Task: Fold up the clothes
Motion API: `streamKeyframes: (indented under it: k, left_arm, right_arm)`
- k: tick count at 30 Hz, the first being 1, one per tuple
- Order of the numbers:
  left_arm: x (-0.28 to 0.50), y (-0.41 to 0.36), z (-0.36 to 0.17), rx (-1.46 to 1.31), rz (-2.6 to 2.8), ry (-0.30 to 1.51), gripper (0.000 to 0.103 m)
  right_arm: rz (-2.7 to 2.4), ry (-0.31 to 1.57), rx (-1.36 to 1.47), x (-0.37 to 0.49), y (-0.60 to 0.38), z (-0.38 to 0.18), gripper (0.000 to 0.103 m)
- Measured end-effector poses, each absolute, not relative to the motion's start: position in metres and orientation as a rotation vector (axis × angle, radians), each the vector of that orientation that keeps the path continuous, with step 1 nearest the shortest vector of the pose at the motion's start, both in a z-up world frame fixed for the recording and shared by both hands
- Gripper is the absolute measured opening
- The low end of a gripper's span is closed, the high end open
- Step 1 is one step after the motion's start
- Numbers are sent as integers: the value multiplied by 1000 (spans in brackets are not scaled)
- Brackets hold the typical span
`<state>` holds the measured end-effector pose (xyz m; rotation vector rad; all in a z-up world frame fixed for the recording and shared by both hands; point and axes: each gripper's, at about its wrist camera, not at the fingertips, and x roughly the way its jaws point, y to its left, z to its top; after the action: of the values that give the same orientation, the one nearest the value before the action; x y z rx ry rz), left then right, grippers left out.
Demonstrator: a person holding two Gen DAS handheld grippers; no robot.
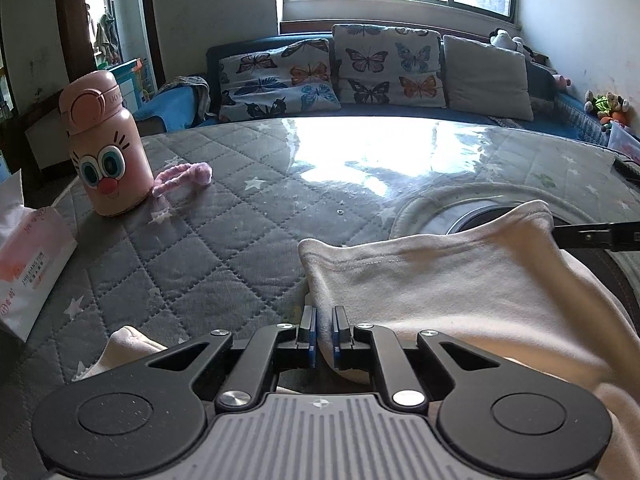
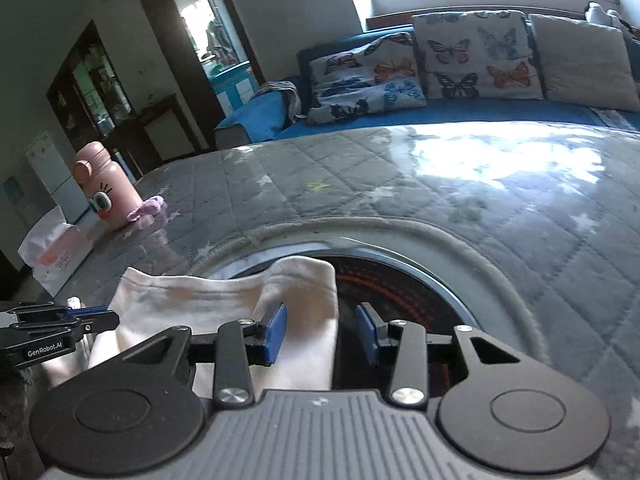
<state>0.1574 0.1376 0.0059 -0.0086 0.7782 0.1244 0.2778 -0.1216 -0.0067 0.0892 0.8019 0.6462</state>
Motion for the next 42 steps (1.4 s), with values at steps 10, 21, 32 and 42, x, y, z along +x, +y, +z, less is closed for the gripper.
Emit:
streamKeyframes:
  k: [10,21,32,42]
  left_arm:
    - [156,139,5,-18,121,776,11]
    - [155,142,3,-37,129,766,14]
    - [153,147,3,-51,136,761,25]
    - [158,148,5,-56,142,773,38]
  right_arm:
    - [634,745,33,271,-104,-4,8]
    - [783,729,-121,202,-63,2,20]
    - [864,682,-158,172,-65,25,22]
    - [854,717,-193,224,-61,12,23]
